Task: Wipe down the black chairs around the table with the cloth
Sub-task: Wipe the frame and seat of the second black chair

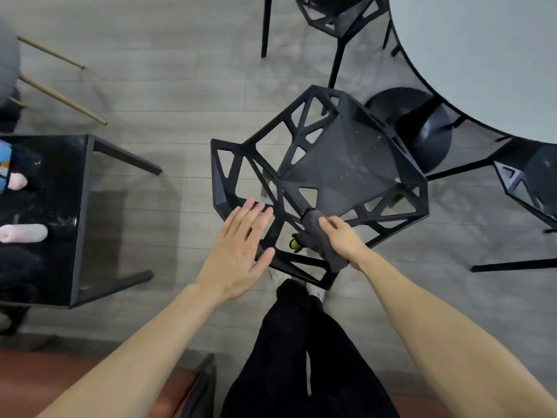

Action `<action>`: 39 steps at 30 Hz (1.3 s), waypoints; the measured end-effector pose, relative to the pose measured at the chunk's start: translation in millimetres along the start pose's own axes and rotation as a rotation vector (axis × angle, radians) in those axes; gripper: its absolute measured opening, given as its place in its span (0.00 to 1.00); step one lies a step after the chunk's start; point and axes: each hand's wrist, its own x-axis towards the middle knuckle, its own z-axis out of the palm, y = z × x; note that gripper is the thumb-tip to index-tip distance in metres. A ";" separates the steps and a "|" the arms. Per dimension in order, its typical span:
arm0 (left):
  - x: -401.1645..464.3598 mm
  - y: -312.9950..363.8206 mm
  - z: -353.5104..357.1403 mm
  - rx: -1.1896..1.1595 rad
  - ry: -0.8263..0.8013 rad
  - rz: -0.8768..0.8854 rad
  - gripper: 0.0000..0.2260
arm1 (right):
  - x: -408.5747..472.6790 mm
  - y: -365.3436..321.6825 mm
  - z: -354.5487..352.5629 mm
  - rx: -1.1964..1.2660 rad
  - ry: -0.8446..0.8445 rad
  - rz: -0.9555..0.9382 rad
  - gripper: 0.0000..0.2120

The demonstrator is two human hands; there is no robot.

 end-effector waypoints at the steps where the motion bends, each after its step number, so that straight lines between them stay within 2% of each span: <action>1: 6.1 -0.5 3.9 -0.023 0.122 -0.075 0.31 | 4.5 -2.2 3.4 0.093 0.012 0.024 0.23; 3: 28.3 -2.7 6.8 -0.060 0.333 -0.301 0.29 | 14.9 -12.2 10.3 0.189 0.025 0.038 0.21; 5: 54.8 -6.7 6.2 -0.097 0.456 -0.511 0.28 | 29.8 -28.3 15.5 0.196 0.079 0.023 0.19; 8: 70.7 -15.8 15.2 -0.144 0.567 -0.642 0.27 | 54.9 -49.7 23.6 0.174 0.135 -0.013 0.19; 10: 69.5 -18.0 20.6 -0.160 0.594 -0.652 0.25 | 67.2 -57.1 34.6 0.119 0.100 -0.033 0.21; 15: 67.9 -21.1 22.6 -0.221 0.632 -0.612 0.23 | 51.8 -62.8 74.1 -0.224 0.016 -0.181 0.25; 20: 62.8 -19.4 17.0 -0.363 0.636 -0.594 0.23 | -34.5 -51.1 63.5 -0.120 -0.053 -0.388 0.22; 22: 62.1 -19.3 15.2 -0.407 0.633 -0.602 0.23 | -23.2 -48.3 59.7 -0.158 -0.063 -0.448 0.22; 24: 61.1 -18.3 13.5 -0.433 0.626 -0.601 0.23 | 11.6 -47.9 62.6 -0.229 -0.016 -0.391 0.22; 27: 60.7 -19.2 12.2 -0.442 0.621 -0.602 0.23 | 45.5 -49.9 71.3 -0.212 0.041 -0.145 0.22; 28: 60.2 -19.8 12.4 -0.443 0.615 -0.606 0.23 | 40.0 -50.3 74.0 -0.206 0.037 -0.150 0.21; 30: 59.0 -21.3 12.0 -0.449 0.601 -0.608 0.24 | 7.2 -53.2 68.9 -0.224 -0.003 -0.295 0.19; 34: 59.0 -18.3 10.4 -0.491 0.610 -0.624 0.24 | -45.1 -70.6 28.4 -0.235 -0.200 -0.636 0.20; 39: 58.5 -15.2 18.2 -0.653 0.730 -0.835 0.22 | -24.6 -143.4 37.5 0.023 -0.088 -0.676 0.19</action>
